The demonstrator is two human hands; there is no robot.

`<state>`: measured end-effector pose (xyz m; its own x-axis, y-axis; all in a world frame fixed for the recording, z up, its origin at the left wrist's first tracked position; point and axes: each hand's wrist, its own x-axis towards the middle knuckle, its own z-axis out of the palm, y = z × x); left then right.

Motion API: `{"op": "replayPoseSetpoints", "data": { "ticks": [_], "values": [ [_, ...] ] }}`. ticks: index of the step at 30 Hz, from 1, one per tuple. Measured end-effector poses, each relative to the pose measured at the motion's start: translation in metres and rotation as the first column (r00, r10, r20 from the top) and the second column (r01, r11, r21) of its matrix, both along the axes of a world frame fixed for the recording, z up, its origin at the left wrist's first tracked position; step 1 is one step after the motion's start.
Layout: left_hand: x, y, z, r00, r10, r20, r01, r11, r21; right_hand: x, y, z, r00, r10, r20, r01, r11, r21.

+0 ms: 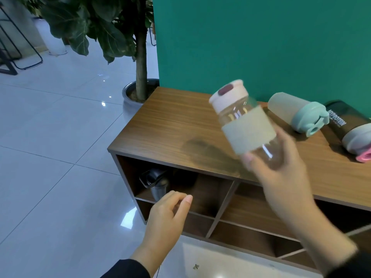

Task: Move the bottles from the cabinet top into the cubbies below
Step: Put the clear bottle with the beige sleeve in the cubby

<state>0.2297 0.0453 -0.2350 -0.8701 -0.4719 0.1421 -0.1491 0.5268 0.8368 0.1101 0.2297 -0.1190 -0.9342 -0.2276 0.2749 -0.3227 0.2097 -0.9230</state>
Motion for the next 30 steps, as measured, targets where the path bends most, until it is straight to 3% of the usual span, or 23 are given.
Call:
{"op": "replayPoseSetpoints", "data": {
  "ticks": [3,6,11,15,22,26,30],
  "values": [
    [0.005,0.005,0.011,0.984,-0.035,-0.174,0.076,0.969,0.236,0.070,0.010,-0.038,0.977,0.153,0.149,-0.133,0.982,-0.137],
    [0.015,0.011,0.017,0.949,-0.098,-0.300,0.214,0.898,0.384,0.105,0.011,-0.081,0.960,0.201,0.195,-0.198,0.980,-0.033],
    [0.020,0.017,0.016,0.982,-0.149,-0.119,0.190,0.792,0.580,0.112,0.005,-0.128,0.924,0.243,0.296,-0.282,0.955,0.095],
    [0.011,0.015,0.001,0.970,-0.240,0.048,0.175,0.818,0.549,0.098,-0.004,-0.146,0.922,0.199,0.333,-0.271,0.944,0.187],
    [-0.012,0.006,-0.015,0.963,-0.169,0.209,0.078,0.919,0.387,0.074,-0.021,-0.161,0.878,0.221,0.424,-0.340,0.912,0.229],
    [-0.023,0.002,-0.027,0.919,-0.287,0.270,0.169,0.906,0.387,0.063,-0.024,-0.170,0.864,0.185,0.467,-0.327,0.914,0.242],
    [-0.038,0.011,-0.041,0.946,-0.189,0.264,0.093,0.937,0.335,0.058,-0.034,-0.174,0.897,0.075,0.436,-0.216,0.934,0.284]
  ]
}}
